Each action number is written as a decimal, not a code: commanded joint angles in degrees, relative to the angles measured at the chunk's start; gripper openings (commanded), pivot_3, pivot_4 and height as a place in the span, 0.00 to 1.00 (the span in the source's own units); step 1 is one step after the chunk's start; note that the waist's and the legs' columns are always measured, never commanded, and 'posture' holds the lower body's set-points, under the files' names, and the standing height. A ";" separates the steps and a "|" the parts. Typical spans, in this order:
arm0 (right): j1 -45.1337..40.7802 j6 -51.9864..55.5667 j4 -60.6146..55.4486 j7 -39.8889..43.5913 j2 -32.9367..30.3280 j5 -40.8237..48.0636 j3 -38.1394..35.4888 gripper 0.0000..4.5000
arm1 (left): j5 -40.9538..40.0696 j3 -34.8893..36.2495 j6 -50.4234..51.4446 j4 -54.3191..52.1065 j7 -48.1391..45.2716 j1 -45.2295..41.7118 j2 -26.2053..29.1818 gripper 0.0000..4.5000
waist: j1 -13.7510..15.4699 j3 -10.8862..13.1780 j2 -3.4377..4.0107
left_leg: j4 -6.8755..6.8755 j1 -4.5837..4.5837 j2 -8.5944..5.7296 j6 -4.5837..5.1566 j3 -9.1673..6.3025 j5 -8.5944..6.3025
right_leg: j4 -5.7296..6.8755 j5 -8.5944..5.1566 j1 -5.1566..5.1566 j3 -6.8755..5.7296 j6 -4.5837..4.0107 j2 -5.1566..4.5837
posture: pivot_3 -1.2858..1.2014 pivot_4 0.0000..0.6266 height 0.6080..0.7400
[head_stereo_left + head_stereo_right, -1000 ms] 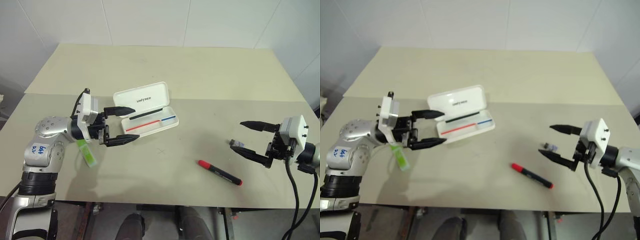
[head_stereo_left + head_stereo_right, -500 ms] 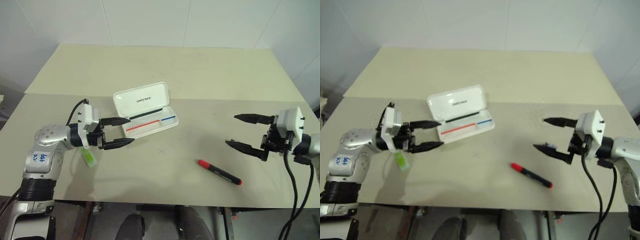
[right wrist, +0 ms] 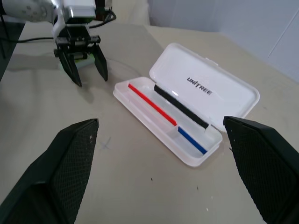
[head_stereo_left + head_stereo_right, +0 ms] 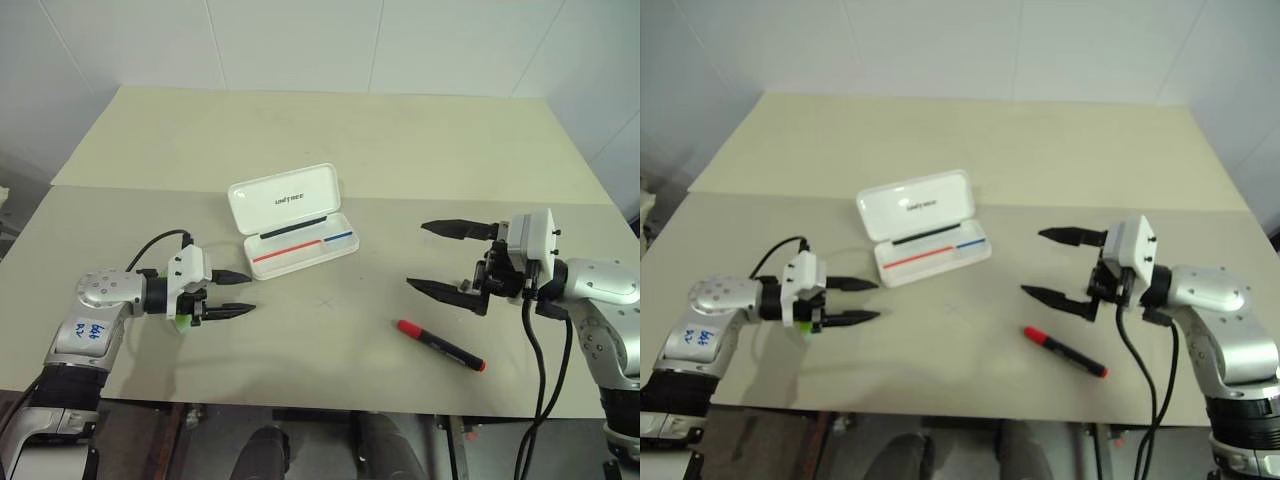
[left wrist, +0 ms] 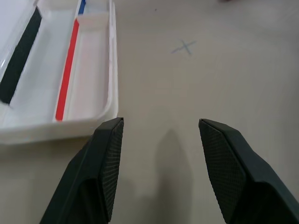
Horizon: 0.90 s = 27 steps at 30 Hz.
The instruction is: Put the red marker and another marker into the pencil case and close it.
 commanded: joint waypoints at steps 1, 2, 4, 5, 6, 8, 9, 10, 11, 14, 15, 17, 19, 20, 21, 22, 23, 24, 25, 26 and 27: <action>0.81 0.43 -4.38 -2.17 0.78 0.74 -0.08 1.00 | 0.77 0.11 -1.55 1.47 -0.73 -2.11 0.82 0.58 | 0.01 0.00 0.00 | 0.00 0.00 0.00 0.00 0.00 0.00 | 0.00 0.00 0.00 0.00 0.00 -0.01 | 0.52 0.24 1.00; 1.12 0.50 -4.81 -2.67 1.02 0.83 -0.18 1.00 | 0.90 0.06 -1.79 2.27 -0.73 -2.91 0.55 0.58 | 0.05 0.00 0.00 | 0.00 0.00 0.00 0.00 0.00 0.00 | 0.01 0.00 0.00 0.00 0.00 0.00 | 0.52 0.24 1.00; 1.59 0.54 -5.38 -3.33 1.35 0.79 -0.34 1.00 | 0.84 -0.08 -1.85 3.38 -1.03 -4.17 0.20 0.58 | 0.05 0.00 0.00 | 0.00 0.00 -0.01 0.00 -0.02 0.00 | 0.01 0.00 0.00 -0.02 0.00 -0.01 | 0.52 0.24 1.00; 1.89 0.49 -5.52 -3.55 1.47 0.81 -0.52 1.00 | 0.93 -0.39 -2.14 3.87 -1.35 -4.90 0.05 0.58 | 0.06 0.00 0.00 | 0.00 0.00 -0.01 0.00 -0.01 0.00 | 0.00 0.00 0.00 -0.01 0.00 -0.01 | 0.52 0.24 1.00; 2.30 0.44 -5.79 -3.76 1.61 0.81 -0.60 1.00 | 0.26 -0.48 -1.78 4.02 -2.12 -5.51 -0.13 0.58 | 0.05 0.00 0.00 | 0.00 -0.01 -0.02 0.00 -0.01 0.00 | 0.00 0.00 0.00 -0.01 0.00 -0.01 | 0.52 0.24 1.00; 3.01 0.44 -6.39 -4.38 1.97 0.82 -0.55 1.00 | -0.51 -0.50 -1.94 4.51 -3.41 -6.48 -0.28 0.58 | 0.03 0.00 0.00 | 0.01 -0.01 -0.02 0.00 -0.01 0.00 | 0.00 0.00 0.00 -0.02 0.00 -0.01 | 0.52 0.24 1.00; 3.29 0.37 -6.63 -4.71 2.17 0.79 -0.47 1.00 | -0.45 -0.52 -2.03 4.84 -3.75 -6.86 -0.23 0.58 | 0.03 0.00 0.00 | 0.01 -0.01 -0.01 0.00 -0.01 0.00 | 0.01 0.00 0.00 -0.01 0.00 0.00 | 0.52 0.24 1.00; 3.51 0.35 -6.86 -5.03 2.36 0.78 -0.35 1.00 | -0.32 -0.52 -2.16 5.21 -4.01 -7.22 -0.22 0.58 | 0.03 0.00 0.00 | 0.01 -0.02 -0.01 0.00 -0.02 0.00 | 0.01 0.00 0.00 -0.02 0.00 0.00 | 0.52 0.24 1.00; 3.69 0.29 -7.08 -5.32 2.54 0.72 -0.22 1.00 | 0.01 -0.58 -2.25 5.72 -4.07 -7.66 -0.23 0.58 | 0.03 0.00 0.00 | 0.01 -0.02 -0.01 0.00 -0.02 0.00 | 0.01 0.00 0.00 -0.02 0.00 0.00 | 0.52 0.24 1.00; 4.08 0.22 -7.92 -6.40 3.23 0.62 0.00 1.00 | 0.49 -0.98 -2.92 7.07 -5.01 -8.64 -0.21 0.58 | -0.14 0.00 0.00 | 0.01 0.00 -0.02 0.00 0.00 0.00 | 0.04 0.00 0.00 0.00 0.00 0.00 | 0.52 0.24 1.00; 4.19 0.16 -8.13 -6.72 3.44 0.52 0.08 1.00 | 0.88 -1.33 -3.16 7.80 -5.10 -9.36 -0.37 0.58 | -0.11 0.00 0.00 | 0.01 0.00 -0.01 0.00 0.00 0.00 | 0.07 0.00 0.00 0.00 0.00 0.02 | 0.52 0.24 1.00; 4.40 0.18 -8.51 -7.19 3.79 0.48 0.10 1.00 | 1.63 -1.98 -3.63 9.21 -5.16 -10.69 -0.69 0.58 | -0.04 0.00 0.00 | 0.02 0.00 -0.01 0.01 -0.02 0.00 | 0.10 0.00 0.00 -0.02 0.00 0.03 | 0.52 0.24 1.00; 4.58 0.11 -8.85 -7.59 4.04 0.34 0.17 1.00 | 2.76 -2.82 -4.28 11.14 -5.17 -12.36 -1.21 0.58 | -0.03 0.00 0.00 | 0.04 0.01 -0.02 0.01 -0.02 0.00 | 0.11 0.00 0.00 -0.02 0.00 0.03 | 0.52 0.24 1.00; 4.69 0.08 -9.10 -7.83 4.13 0.27 0.25 1.00 | 3.08 -3.09 -4.54 11.87 -5.36 -12.91 -1.37 0.58 | -0.02 0.00 0.00 | 0.05 0.01 -0.02 0.01 -0.01 0.00 | 0.12 0.00 0.00 -0.02 0.00 0.02 | 0.52 0.24 1.00; 4.82 -0.05 -9.34 -8.26 4.33 0.20 0.18 1.00 | 4.05 -3.87 -5.43 13.77 -5.42 -14.45 -1.99 0.58 | -0.01 0.00 0.00 | 0.06 0.00 -0.03 0.01 -0.01 0.00 | 0.12 0.00 0.00 -0.02 0.00 0.02 | 0.52 0.24 1.00; 4.97 -0.11 -9.62 -8.65 4.46 0.17 0.16 1.00 | 4.67 -4.36 -6.15 15.12 -5.54 -15.47 -2.37 0.58 | 0.05 0.00 0.00 | 0.06 0.00 -0.04 0.01 -0.01 0.00 | 0.11 0.00 0.00 -0.02 0.00 0.02 | 0.52 0.24 1.00; 5.15 -0.15 -9.90 -9.03 4.58 0.13 0.13 1.00 | 5.30 -4.76 -6.80 16.58 -5.44 -16.52 -2.76 0.58 | 0.14 0.00 0.00 | 0.06 -0.01 -0.05 0.01 -0.02 0.00 | 0.11 0.00 0.00 -0.03 0.00 0.02 | 0.52 0.24 1.00; 5.51 -0.16 -10.25 -9.42 4.65 0.14 -0.02 1.00 | 5.67 -5.18 -7.50 18.07 -5.74 -17.86 -3.42 0.58 | 0.15 0.00 0.00 | 0.08 -0.02 -0.05 0.01 -0.03 0.00 | 0.11 0.00 0.00 -0.04 0.00 0.02 | 0.52 0.24 1.00; 5.90 -0.14 -10.61 -9.74 4.68 0.16 -0.13 1.00 | 5.86 -5.49 -7.98 19.10 -6.10 -18.85 -3.93 0.58 | 0.14 0.00 -0.01 | 0.08 -0.03 -0.05 0.01 -0.04 0.01 | 0.11 0.00 0.00 -0.04 0.00 0.02 | 0.52 0.24 1.00; 6.32 -0.13 -11.01 -10.04 4.65 0.16 -0.20 1.00 | 5.79 -5.77 -8.39 19.86 -6.84 -19.62 -4.40 0.58 | 0.14 0.00 -0.01 | 0.08 -0.03 -0.05 0.01 -0.04 0.00 | 0.11 0.00 0.00 -0.04 0.00 0.02 | 0.52 0.24 1.00; 6.61 -0.13 -11.32 -10.36 4.62 0.14 -0.24 1.00 | 5.78 -5.96 -8.61 20.36 -7.42 -20.13 -4.74 0.58 | 0.10 0.00 -0.01 | 0.07 -0.05 -0.05 0.01 -0.04 0.00 | 0.11 0.00 0.00 -0.05 0.01 0.02 | 0.52 0.24 1.00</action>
